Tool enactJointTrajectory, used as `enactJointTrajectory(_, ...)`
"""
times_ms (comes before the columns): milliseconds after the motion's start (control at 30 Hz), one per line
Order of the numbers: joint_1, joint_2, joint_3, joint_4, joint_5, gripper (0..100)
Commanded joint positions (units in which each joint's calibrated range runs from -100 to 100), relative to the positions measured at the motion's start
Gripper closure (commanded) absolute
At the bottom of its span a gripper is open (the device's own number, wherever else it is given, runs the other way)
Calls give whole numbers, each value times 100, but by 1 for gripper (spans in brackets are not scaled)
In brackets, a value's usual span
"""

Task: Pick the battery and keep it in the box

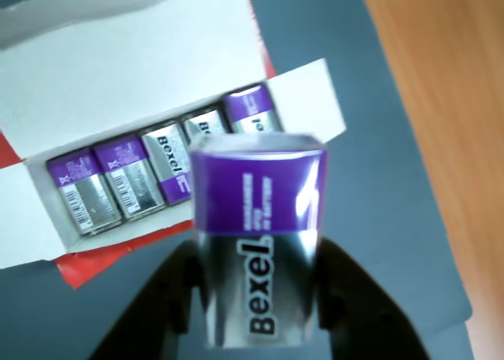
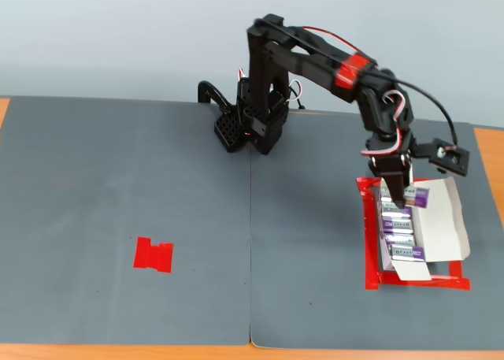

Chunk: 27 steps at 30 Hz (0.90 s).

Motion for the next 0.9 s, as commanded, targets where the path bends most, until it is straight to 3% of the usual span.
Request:
enactJointTrajectory(0, -189, 117, -380, -30, -12, 95)
enactJointTrajectory(867, -427, 1448, -380, -715, -22, 95)
